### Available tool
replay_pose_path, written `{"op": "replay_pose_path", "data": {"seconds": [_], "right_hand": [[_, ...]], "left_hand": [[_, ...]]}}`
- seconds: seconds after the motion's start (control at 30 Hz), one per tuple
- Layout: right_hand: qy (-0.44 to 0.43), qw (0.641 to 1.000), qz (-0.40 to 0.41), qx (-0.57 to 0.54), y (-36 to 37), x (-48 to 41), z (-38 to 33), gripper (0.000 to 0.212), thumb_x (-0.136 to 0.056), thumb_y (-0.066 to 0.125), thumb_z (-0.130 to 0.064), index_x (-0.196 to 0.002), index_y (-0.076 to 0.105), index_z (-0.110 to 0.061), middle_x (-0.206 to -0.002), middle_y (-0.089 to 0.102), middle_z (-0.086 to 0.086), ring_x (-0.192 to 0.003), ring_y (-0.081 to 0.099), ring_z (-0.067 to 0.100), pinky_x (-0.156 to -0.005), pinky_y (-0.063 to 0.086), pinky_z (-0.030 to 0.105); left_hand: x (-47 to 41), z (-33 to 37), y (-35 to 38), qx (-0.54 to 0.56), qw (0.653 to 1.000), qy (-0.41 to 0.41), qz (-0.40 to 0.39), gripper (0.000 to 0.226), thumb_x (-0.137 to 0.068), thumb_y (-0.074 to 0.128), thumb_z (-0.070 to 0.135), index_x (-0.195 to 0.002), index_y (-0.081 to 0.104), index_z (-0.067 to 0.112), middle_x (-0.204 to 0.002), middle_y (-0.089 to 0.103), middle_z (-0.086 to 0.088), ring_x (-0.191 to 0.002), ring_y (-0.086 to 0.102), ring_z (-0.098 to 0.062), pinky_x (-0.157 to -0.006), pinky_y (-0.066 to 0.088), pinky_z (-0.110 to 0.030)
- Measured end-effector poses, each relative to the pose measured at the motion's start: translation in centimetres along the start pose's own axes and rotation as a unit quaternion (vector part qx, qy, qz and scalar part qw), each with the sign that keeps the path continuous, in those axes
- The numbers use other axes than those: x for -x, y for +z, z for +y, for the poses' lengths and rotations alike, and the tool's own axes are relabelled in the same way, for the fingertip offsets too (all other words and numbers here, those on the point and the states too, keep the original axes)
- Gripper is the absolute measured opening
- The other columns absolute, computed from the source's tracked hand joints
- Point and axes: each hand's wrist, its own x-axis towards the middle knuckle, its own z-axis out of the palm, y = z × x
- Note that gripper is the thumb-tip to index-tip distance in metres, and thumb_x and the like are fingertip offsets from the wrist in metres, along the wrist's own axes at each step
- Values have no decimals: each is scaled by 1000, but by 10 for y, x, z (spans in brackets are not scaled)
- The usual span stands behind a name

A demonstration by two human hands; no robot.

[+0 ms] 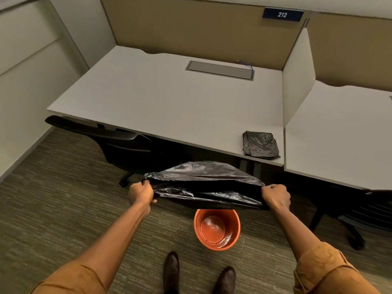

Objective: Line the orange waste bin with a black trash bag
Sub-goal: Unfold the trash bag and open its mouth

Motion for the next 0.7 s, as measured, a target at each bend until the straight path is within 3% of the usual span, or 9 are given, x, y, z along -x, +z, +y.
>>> {"op": "replay_pose_path", "data": {"seconds": [0.07,0.13,0.23,0.3,0.43,0.53,0.57,0.63,0.7], "right_hand": [[19,1000,0,-1,2,-3,11,20,-94,61,-15,-87,79,-11,-99,73,19,-88,64,37,-79,49,38],[40,999,7,3,3,-5,19,19,-92,62,-16,-87,79,-12,-99,72,17,-92,66,40,-82,52,40],[81,996,23,10,8,-13,33,22,-89,63,-22,-100,81,-16,-112,73,21,-109,69,46,-92,54,43],[99,995,21,19,15,-20,47,24,-88,63,-24,-102,81,-17,-115,73,21,-109,69,45,-91,53,42],[142,989,30,13,32,-37,84,26,-85,64,-27,-102,80,-16,-113,74,20,-103,69,44,-88,55,42],[170,985,27,-3,44,-46,109,18,-87,62,-25,-87,72,-10,-102,70,22,-91,63,41,-88,55,42],[173,985,25,-5,49,-48,117,18,-88,61,-24,-84,70,-8,-100,69,23,-88,60,40,-87,54,42],[177,984,19,-3,60,-56,133,21,-90,60,-23,-86,71,-6,-106,73,26,-89,59,39,-85,50,40],[183,983,12,-1,71,-65,147,27,-91,59,-24,-96,77,-4,-113,74,27,-99,66,44,-86,49,40]], "left_hand": [[-4,-9,6,41,997,-47,-38,20,-109,59,18,-102,71,2,-102,72,-17,-79,72,-35,-36,60,-35],[-7,-15,14,85,987,-110,-82,20,-110,56,11,-93,64,4,-105,68,-18,-72,67,-29,-28,51,-25],[-15,-22,31,177,955,-195,-133,27,-114,48,4,-88,57,2,-130,59,-24,-74,60,-29,-27,47,-19],[-20,-28,44,242,933,-231,-133,27,-114,47,3,-90,55,-3,-146,56,-26,-77,60,-28,-29,50,-21],[-18,-49,70,333,896,-256,-143,21,-117,40,4,-122,58,-6,-154,52,-27,-92,66,-30,-35,57,-28],[-14,-75,91,306,903,-249,-168,28,-119,40,15,-112,59,-4,-155,55,-30,-88,67,-34,-41,63,-32],[-14,-84,96,289,907,-250,-176,31,-119,40,19,-120,61,-4,-154,57,-29,-91,68,-35,-43,64,-34],[-15,-103,108,258,915,-254,-176,41,-118,42,26,-146,58,0,-156,56,-27,-111,71,-40,-47,67,-37],[-20,-123,120,236,922,-260,-161,43,-117,45,32,-148,56,4,-159,54,-25,-134,65,-44,-46,67,-40]]}}
